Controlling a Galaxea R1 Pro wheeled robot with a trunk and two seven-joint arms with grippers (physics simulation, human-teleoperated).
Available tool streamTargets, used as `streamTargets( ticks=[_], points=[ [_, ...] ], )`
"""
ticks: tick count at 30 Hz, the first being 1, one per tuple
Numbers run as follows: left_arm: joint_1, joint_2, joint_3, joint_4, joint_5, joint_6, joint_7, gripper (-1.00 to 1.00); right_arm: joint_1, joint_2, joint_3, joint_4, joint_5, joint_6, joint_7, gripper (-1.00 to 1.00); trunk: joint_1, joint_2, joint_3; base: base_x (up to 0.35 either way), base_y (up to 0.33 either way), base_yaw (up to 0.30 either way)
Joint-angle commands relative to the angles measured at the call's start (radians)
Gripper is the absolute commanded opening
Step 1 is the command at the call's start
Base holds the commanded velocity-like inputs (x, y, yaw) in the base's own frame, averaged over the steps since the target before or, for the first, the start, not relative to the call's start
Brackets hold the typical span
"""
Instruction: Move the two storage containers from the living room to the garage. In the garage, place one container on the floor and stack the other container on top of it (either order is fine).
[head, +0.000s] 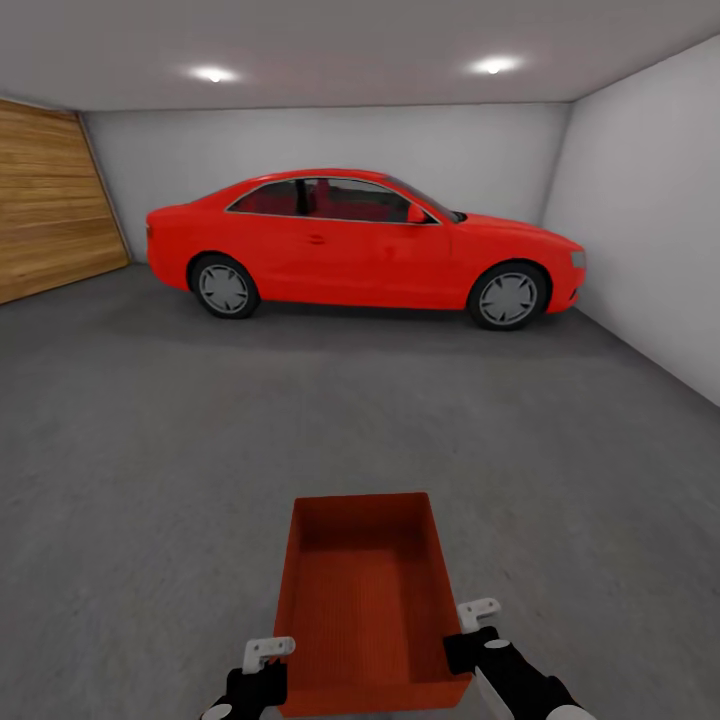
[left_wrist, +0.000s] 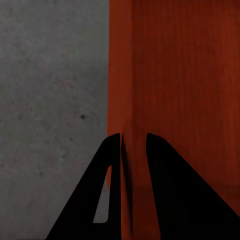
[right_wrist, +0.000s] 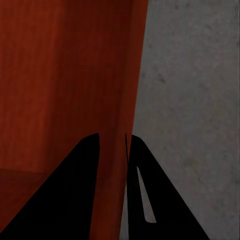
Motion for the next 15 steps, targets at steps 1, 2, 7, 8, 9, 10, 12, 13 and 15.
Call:
streamTargets(
  ticks=[1,2,7,8,9,10,12,13,15],
  points=[
    [-0.001,0.011,0.002,0.005,-0.013,-0.004,0.003,-1.00,0.000,-0.019,0.041,-0.004,0.019,-0.049,0.054,-1.00,0.000,0.000,-0.001,0.308,0.000,0.000],
    [-0.001,0.011,0.002,0.005,-0.013,-0.004,0.003,-1.00,0.000,-0.019,0.041,-0.004,0.019,-0.050,0.055,-1.00,0.000,0.000,-0.001,0.308,0.000,0.000],
    [-0.001,0.011,0.002,0.005,-0.013,-0.004,0.003,-1.00,0.000,-0.019,0.040,-0.004,0.018,-0.050,0.056,-1.00,0.000,0.000,-0.001,0.308,0.000,0.000],
    [-0.001,0.011,0.002,0.005,-0.013,-0.004,0.003,-1.00,0.000,-0.019,0.040,-0.004,0.018,-0.050,0.056,-1.00,0.000,0.000,-0.001,0.308,0.000,0.000],
    [-0.001,0.011,0.002,0.005,-0.013,-0.004,0.003,-1.00,0.000,-0.019,0.040,-0.004,0.018,-0.050,0.056,-1.00,0.000,0.000,-0.001,0.308,0.000,0.000],
    [-0.001,0.011,0.002,0.005,-0.013,-0.004,0.003,-1.00,0.000,-0.019,0.040,-0.004,0.018,-0.050,0.056,-1.00,0.000,0.000,-0.001,0.308,0.000,0.000],
    [-0.001,0.012,0.002,0.005,-0.013,-0.004,0.003,-1.00,0.000,-0.019,0.040,-0.004,0.018,-0.050,0.056,-1.00,0.000,0.000,-0.001,0.308,0.000,0.000],
    [-0.001,0.012,0.002,0.005,-0.013,-0.004,0.003,-1.00,0.000,-0.019,0.040,-0.004,0.018,-0.050,0.056,-1.00,0.000,0.000,-0.001,0.308,0.000,0.000],
    [-0.001,0.012,0.003,0.005,-0.013,-0.004,0.003,-1.00,0.000,-0.019,0.040,-0.004,0.018,-0.051,0.056,-1.00,0.000,0.000,-0.001,0.308,0.000,0.000]
  ],
)
